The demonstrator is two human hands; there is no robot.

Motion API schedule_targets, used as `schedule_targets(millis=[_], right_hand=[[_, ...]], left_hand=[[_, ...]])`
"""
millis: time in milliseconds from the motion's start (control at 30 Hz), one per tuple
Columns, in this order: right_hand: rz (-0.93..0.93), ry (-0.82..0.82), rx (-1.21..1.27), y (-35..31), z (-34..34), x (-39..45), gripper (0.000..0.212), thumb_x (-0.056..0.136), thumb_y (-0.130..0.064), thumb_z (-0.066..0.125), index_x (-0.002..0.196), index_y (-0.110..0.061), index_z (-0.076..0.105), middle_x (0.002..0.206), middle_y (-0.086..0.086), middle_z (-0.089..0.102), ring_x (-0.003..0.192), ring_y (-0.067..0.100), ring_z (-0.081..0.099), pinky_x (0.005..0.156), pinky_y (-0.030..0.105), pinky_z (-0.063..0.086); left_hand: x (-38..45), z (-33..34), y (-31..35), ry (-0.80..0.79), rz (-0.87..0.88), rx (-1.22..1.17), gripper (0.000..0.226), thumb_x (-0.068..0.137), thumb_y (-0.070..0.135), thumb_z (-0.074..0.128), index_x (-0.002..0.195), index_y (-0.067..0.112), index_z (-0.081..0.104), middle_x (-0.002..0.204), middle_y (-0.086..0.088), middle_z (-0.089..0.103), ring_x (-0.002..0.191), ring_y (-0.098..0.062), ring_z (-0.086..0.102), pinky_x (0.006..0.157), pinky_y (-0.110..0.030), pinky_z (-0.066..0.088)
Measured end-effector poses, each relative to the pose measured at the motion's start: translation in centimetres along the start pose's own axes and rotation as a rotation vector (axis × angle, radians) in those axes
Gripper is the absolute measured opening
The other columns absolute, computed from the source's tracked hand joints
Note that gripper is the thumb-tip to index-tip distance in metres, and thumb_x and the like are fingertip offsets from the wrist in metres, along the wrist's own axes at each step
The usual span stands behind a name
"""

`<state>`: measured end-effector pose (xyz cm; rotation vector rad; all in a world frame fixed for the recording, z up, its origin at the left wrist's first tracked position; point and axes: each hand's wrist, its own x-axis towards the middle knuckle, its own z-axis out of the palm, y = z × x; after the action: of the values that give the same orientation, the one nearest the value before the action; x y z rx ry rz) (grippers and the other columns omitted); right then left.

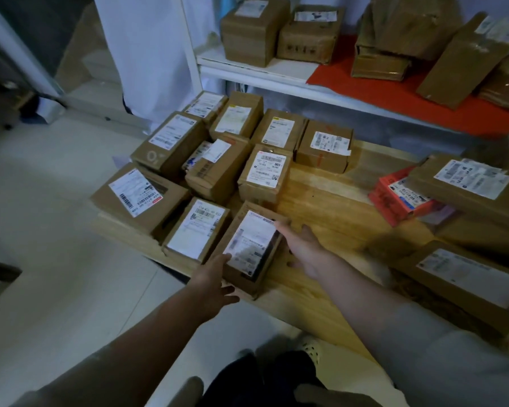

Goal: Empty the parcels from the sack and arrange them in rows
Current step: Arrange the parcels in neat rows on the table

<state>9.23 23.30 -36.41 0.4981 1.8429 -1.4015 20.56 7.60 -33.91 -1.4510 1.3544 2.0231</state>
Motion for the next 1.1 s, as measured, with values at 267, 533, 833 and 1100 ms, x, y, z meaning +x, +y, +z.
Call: schedule_targets(millis=[267,533,833,1100], right_hand=[[-0.064,-0.037,0.146,2.2,-1.3,-1.6,0.024,0.098,-0.034,0.060,0.115,-0.018,0.064,0.111,0.006,0.071,0.091,0.028,0.071,0.077,0.041,0.054],[-0.203,0.251,0.140,0.8,-7.7,-5.1,0.006,0.098,-0.020,0.060,0.095,-0.017,0.064,0.093,0.006,0.067,0.064,0.020,0.062,0.057,0.029,0.047],[-0.424,0.776,-0.505,-4.7,-23.3,-2.6,0.042,0.088,-0.034,0.067,0.125,-0.017,0.063,0.128,0.010,0.060,0.123,0.030,0.055,0.105,0.040,0.044],[-0.266,0.712,-1.159,-8.9,-34.1,2.5,0.070,0.092,-0.045,0.058,0.146,-0.008,0.034,0.146,0.017,0.041,0.136,0.035,0.037,0.113,0.046,0.027]], left_hand=[[-0.9,2.2,0.8,0.205,0.128,0.064,0.071,0.083,0.039,0.068,0.143,0.014,0.041,0.142,-0.016,0.048,0.130,-0.035,0.045,0.108,-0.043,0.037],[-1.2,9.1,2.1,0.166,0.378,0.440,0.063,0.086,0.043,0.063,0.142,0.023,0.044,0.145,-0.010,0.041,0.129,-0.036,0.042,0.107,-0.057,0.038],[-1.3,21.9,1.9,-0.128,0.250,0.437,0.021,0.081,0.036,0.070,0.087,0.016,0.065,0.103,-0.011,0.064,0.094,-0.027,0.059,0.097,-0.042,0.050],[-1.4,37.6,0.8,-0.352,0.059,0.215,0.007,0.091,0.018,0.067,0.090,0.014,0.061,0.060,0.000,0.063,0.044,-0.008,0.056,0.044,-0.016,0.043]])
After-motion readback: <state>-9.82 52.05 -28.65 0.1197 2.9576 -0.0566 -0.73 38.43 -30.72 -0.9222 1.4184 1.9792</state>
